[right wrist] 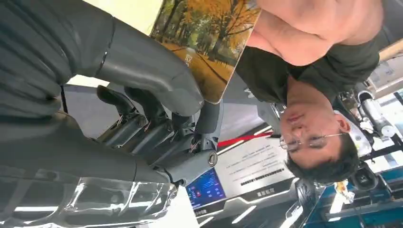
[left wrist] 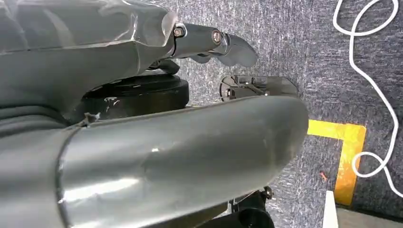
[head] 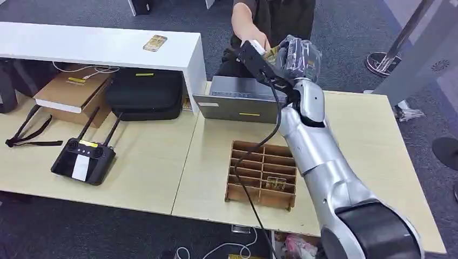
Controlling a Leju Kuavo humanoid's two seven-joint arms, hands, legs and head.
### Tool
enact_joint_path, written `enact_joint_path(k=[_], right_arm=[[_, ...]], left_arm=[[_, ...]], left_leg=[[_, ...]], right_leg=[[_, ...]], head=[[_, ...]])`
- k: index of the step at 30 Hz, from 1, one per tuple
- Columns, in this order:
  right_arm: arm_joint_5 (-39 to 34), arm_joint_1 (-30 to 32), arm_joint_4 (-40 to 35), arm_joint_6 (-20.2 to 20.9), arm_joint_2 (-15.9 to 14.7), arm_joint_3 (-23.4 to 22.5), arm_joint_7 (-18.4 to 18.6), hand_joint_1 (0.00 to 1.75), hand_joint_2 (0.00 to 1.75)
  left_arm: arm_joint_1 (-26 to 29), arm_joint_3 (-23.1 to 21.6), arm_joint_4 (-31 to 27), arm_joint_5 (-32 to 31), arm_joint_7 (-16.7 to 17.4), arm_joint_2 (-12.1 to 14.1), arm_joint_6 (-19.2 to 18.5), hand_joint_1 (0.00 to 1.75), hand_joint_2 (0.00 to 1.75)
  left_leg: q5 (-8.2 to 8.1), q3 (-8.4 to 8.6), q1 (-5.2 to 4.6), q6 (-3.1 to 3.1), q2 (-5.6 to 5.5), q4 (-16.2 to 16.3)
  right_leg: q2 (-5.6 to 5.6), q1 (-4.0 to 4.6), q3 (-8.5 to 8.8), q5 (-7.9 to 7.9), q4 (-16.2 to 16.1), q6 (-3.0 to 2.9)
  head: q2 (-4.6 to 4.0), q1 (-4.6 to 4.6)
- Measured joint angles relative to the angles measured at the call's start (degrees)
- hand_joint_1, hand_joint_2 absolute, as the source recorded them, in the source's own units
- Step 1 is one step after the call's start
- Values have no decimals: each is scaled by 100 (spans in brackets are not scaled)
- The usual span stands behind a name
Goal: Pass the card to the sensor for recognition and then transmit it.
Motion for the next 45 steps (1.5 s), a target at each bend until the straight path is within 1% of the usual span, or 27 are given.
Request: enact_joint_path(k=[1, 2, 3, 4, 9, 13, 16, 19, 21, 28, 30, 31, 34, 37, 40, 42, 45], right_arm=[[-11, 0, 0, 2, 0, 2, 0, 175, 175], [-33, 0, 0, 2, 0, 4, 0, 145, 175], [-55, 0, 0, -2, 0, 4, -4, 14, 175], [-70, 2, -2, -11, 0, 4, -13, 0, 175], [-232, 15, -17, -31, 0, 4, -74, 0, 175], [-315, 119, -179, -20, -44, 4, -144, 0, 175], [-361, 267, -400, -48, -131, 4, -230, 0, 175], [-431, 607, -834, -112, -287, 7, -328, 0, 175], [-479, 1006, -1334, -153, -464, 28, -361, 0, 175], [-516, 2836, -3245, -313, -1178, -9, -365, 0, 175], [-470, 3435, -3809, -479, -1373, -125, -365, 0, 175], [-479, 3742, -4080, -630, -1456, -208, -369, 0, 175], [-538, 4553, -4822, -950, -1659, -463, -431, 0, 175], [-426, 5248, -5428, -1198, -1707, -689, -411, 0, 175], [-186, 5935, -5979, -1226, -1705, -890, -308, 0, 175], [-116, 6272, -6236, -1226, -1696, -966, -273, 0, 175], [-120, 6730, -6583, -1217, -1646, -1034, -199, 0, 175]], left_arm=[[0, -4, 0, 20, 0, 2, 2, 0, 0], [0, -15, 0, 38, -2, 9, 2, 0, 0], [0, -26, 0, 59, -4, 11, 4, 0, 0], [0, -28, 0, 72, -13, 13, 9, 0, 0], [0, -55, 0, 162, -15, 24, 24, 0, 0], [1, -94, 0, 234, -22, 28, 55, 0, 0], [5, -105, 0, 298, -28, 39, 81, 0, 0], [25, -105, 0, 426, -63, 50, 98, 0, 0], [52, -105, 0, 523, -120, 59, 96, 0, 0], [187, -92, 0, 816, -317, 85, 79, 0, 0], [220, -50, 0, 890, -370, 90, 81, 0, 0], [229, -24, 0, 905, -393, 94, 105, 0, 0], [251, 35, 0, 940, -407, 103, 142, 0, 0], [277, 70, -15, 953, -407, 105, 166, 0, 0], [348, 144, -116, 958, -385, 103, 262, 0, 0], [396, 181, -177, 949, -358, 103, 319, 0, 0], [520, 201, -395, 835, -164, 98, 373, 0, 0]], left_leg=[[0, 0, 0, 0, 0, 0], [0, 0, 0, 0, 0, 0], [0, 0, 0, 0, 0, 0], [0, 0, 0, 0, 1, 0], [0, 1, 0, 0, 2, 0], [0, 2, 1, 0, 2, 0], [0, 2, 1, 0, 2, 0], [0, 3, 1, 0, -1, 1], [-1, 2, 2, 0, -9, 1], [-17, 0, 1, 5, -9, 1], [-21, 0, 2, 10, -17, 1], [-21, -3, 2, 10, -21, 1], [-30, -4, 2, 10, -14, 0], [-36, -4, 2, 13, -13, 0], [-43, -4, 3, 9, -14, -1], [-44, -2, 2, 8, -9, -2], [-47, -1, 2, 10, -10, -2]], right_leg=[[0, 0, 0, 0, 0, 0], [0, 0, 0, 0, 0, 0], [1, 0, 0, 0, 0, 0], [1, 0, 0, 0, 0, 0], [2, 0, -2, 0, -1, 0], [1, 1, -2, 0, -1, 0], [2, 1, -2, 0, -1, 0], [-2, 1, -1, -1, -6, 0], [-9, 1, 2, -3, -8, 3], [-9, 1, 1, -11, -20, 9], [-17, 1, 7, -19, -21, 17], [-21, 1, 7, -19, -21, 16], [-14, 1, 5, -24, -21, 11], [-16, 2, 5, -30, -21, 10], [-17, 2, 7, -39, -20, 16], [-12, 2, 7, -39, -20, 16], [-15, 2, 12, -46, -20, 17]], head=[[0, 0], [0, 0], [0, 0], [0, 0], [0, 0], [0, 0], [0, 0], [0, 0], [0, 2], [0, 0], [0, 2], [0, 0], [0, -2], [0, 0], [0, 0], [0, -2], [0, 2]])
